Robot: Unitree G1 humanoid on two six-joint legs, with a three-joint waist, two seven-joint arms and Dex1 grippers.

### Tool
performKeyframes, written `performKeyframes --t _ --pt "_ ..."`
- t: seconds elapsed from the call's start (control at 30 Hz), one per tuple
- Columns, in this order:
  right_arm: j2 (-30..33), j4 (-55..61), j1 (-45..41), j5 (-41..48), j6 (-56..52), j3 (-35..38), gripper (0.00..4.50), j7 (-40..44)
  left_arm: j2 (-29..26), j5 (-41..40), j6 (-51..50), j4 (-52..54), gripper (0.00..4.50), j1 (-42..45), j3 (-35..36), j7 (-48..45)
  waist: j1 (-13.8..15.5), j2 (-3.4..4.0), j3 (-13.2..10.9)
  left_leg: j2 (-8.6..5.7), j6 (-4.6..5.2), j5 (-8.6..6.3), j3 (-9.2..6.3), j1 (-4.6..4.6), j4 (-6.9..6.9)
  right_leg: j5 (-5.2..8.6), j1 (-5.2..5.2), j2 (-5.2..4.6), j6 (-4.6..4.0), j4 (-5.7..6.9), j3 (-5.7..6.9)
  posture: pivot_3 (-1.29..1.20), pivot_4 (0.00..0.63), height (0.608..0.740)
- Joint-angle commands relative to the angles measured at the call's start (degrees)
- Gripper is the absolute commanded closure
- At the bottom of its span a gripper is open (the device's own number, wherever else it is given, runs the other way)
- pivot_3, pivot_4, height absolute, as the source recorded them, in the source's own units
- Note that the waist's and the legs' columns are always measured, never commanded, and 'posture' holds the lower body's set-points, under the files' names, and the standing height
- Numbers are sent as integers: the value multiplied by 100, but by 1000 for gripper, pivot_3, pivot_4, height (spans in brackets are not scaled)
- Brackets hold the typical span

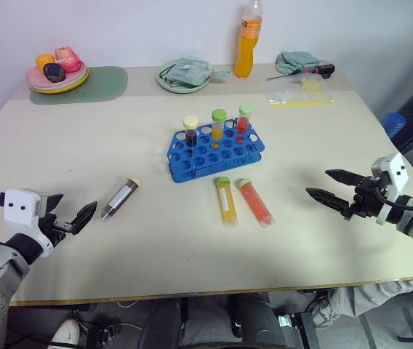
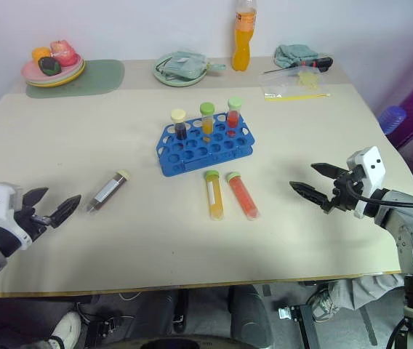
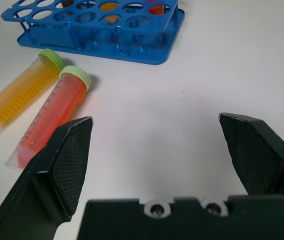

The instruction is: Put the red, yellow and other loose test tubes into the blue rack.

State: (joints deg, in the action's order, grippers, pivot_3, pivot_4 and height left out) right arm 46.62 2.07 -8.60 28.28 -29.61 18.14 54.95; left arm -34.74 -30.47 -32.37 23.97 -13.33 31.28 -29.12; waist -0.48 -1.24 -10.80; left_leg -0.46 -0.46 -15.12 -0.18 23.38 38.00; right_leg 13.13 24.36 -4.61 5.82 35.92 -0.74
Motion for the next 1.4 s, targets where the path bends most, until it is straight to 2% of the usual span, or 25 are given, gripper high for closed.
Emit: performKeyframes --t 0.03,0.37,0.53,0.63,0.73,0.83,0.93,1.03,1.17,1.27,1.4 --pt "86 92 -147 -3 76 0 0 10 2 -53 8 205 129 -9 130 58 -5 0 0 0 0 0 0 0 0 0 0 0 0 0 0 0 150 740" --pt "-53 419 -546 -154 -233 -376 0 -597 -88 -164 87 228 129 266 91 -1 7 0 0 0 0 0 0 0 2 0 0 2 0 1 1 0 150 740" --pt "55 1213 -651 10 -1114 -506 0 -1089 -186 -34 190 249 129 615 -657 -354 11 0 0 -1 0 0 0 0 2 0 0 1 0 1 0 0 150 740" --pt "172 2046 -752 356 -2191 -469 0 -1461 -282 58 278 205 129 1017 -1322 -704 21 0 0 -2 0 0 -1 2 3 0 0 1 0 2 0 0 150 740" --pt "155 2727 -1234 767 -3860 -649 0 -2043 -419 195 490 212 129 1304 -1957 -1243 7 0 0 -2 0 0 -1 2 4 0 0 1 0 2 -1 0 150 740" --pt "-671 2967 -2158 1019 -5868 -835 0 -2831 -560 386 762 211 129 1475 -2554 -1739 -52 -1 1 4 2 -1 -2 1 2 0 2 5 -2 0 -2 0 150 740" --pt "-1107 2887 -2646 1232 -6289 -1214 0 -3731 -515 370 837 182 129 1641 -2892 -1999 -18 2 0 10 2 -1 -2 3 -1 0 10 8 -4 3 -5 0 150 740" --pt "-1249 1402 -3178 2643 -6289 -1611 0 -5431 -340 474 995 2 129 1872 -3239 -2129 -1 2 0 1 3 -1 -4 11 -2 0 13 -2 -4 2 -2 0 150 740" --pt "-1124 228 -3927 4205 -6289 -2239 0 -7122 -302 658 1235 9 129 1765 -3401 -2216 -34 3 -1 -9 12 -6 7 15 9 -2 9 -12 -7 -8 -11 0 150 740" --pt "-972 -446 -4157 5273 -6289 -2503 0 -8187 -278 700 1325 69 129 1615 -3399 -2185 -36 3 -1 -4 16 -9 6 16 1 -3 13 -7 -5 -10 -10 0 150 740" --pt "-922 -937 -4367 6199 -6289 -2768 0 -9212 -271 728 1383 187 129 1380 -3338 -2106 -35 4 -1 -2 19 -10 7 17 0 -3 12 -4 -4 -11 -9 0 150 740"
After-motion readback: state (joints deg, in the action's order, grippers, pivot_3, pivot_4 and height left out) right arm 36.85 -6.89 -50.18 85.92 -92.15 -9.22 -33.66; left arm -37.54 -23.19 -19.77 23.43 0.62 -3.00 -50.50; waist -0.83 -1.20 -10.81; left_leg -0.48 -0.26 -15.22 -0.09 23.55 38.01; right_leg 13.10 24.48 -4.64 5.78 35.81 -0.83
